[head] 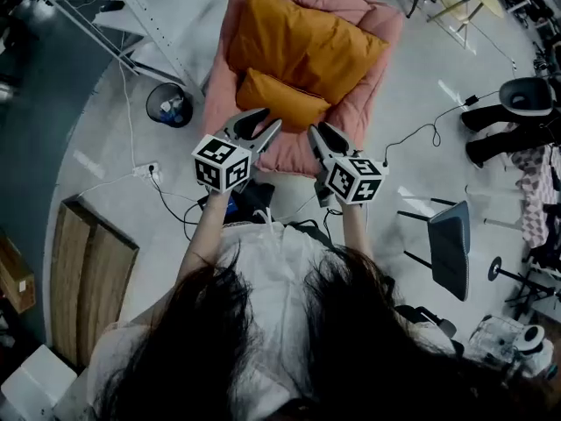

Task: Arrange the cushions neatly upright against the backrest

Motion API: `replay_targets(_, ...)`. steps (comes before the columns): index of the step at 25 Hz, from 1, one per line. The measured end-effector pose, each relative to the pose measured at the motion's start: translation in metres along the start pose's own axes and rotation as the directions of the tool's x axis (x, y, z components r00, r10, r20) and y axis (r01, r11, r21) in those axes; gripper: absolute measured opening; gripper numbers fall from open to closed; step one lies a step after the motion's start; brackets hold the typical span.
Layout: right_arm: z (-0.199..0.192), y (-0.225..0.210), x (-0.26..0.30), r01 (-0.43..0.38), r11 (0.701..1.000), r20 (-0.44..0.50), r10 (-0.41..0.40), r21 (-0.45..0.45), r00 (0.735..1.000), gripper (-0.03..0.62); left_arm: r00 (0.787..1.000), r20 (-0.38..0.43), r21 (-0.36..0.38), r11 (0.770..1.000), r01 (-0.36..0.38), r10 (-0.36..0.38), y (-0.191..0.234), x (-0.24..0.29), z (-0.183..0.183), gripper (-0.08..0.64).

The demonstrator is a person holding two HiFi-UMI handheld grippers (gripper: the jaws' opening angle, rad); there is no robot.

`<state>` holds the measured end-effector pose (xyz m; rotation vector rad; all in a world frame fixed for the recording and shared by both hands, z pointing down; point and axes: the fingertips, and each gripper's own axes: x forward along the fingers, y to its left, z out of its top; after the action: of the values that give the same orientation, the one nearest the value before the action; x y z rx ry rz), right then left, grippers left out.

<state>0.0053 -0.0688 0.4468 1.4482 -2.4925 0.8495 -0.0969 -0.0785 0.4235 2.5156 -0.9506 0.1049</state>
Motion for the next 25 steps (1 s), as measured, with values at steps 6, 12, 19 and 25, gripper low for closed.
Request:
replay_targets(6, -0.025, -0.010, -0.070, -0.079, 0.995, -0.013, 0.079, -0.053, 0.997, 0.094, 0.997, 0.030, 0.005, 0.997, -0.073, 0.073, -0.071, -0.003, -0.030, 0.118)
replay_targets(12, -0.055, -0.007, -0.129, -0.175, 0.981, -0.037, 0.172, -0.080, 0.984, 0.087, 0.991, 0.055, -0.028, 0.993, -0.118, 0.119, -0.143, -0.017, -0.066, 0.117)
replay_targets(19, -0.081, 0.011, -0.164, -0.260, 0.961, -0.072, 0.254, -0.097, 0.964, 0.086, 0.983, 0.049, -0.027, 0.984, -0.176, 0.177, -0.186, -0.038, -0.081, 0.117)
replay_targets(25, -0.099, 0.028, -0.174, -0.303, 0.949, -0.098, 0.294, -0.090, 0.951, 0.084, 0.973, 0.021, -0.030, 0.973, -0.229, 0.230, -0.197, -0.059, -0.096, 0.117)
